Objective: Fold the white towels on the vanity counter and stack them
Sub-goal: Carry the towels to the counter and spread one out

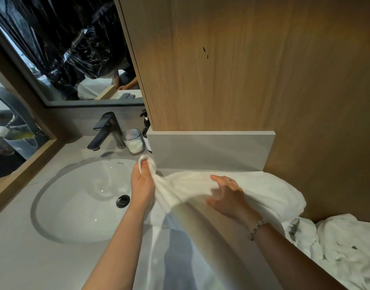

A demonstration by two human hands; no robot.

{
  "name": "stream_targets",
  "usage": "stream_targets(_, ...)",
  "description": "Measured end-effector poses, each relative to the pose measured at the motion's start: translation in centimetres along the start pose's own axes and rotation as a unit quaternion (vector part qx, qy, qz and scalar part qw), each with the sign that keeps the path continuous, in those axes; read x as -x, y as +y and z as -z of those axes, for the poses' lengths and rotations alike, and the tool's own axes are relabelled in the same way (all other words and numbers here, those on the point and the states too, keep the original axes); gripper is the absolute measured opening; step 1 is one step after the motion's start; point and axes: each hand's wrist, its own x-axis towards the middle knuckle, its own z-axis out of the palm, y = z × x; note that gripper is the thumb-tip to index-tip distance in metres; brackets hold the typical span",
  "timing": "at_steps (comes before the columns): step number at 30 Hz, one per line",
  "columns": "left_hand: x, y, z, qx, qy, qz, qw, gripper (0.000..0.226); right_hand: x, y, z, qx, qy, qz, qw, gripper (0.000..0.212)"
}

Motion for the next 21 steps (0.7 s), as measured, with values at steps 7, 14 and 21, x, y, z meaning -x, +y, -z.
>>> stream_targets(7,0.1,0.9,0.9,0.006,-0.027,0.01,1.0,0.027,-0.1,-0.3,-2.0,-0.111,0.202,-0.002,0.973,0.01)
stream_targets(14,0.3,0.2,-0.8,-0.054,-0.086,0.009,0.995,0.03,0.8,-5.6,-1.5,-0.163,0.202,0.05,0.965,0.01)
stream_targets(21,1.6,0.0,-2.4,-0.044,-0.06,-0.038,0.996,0.024,1.9,-8.2,-2.2,-0.172,0.215,0.109,0.955,0.012)
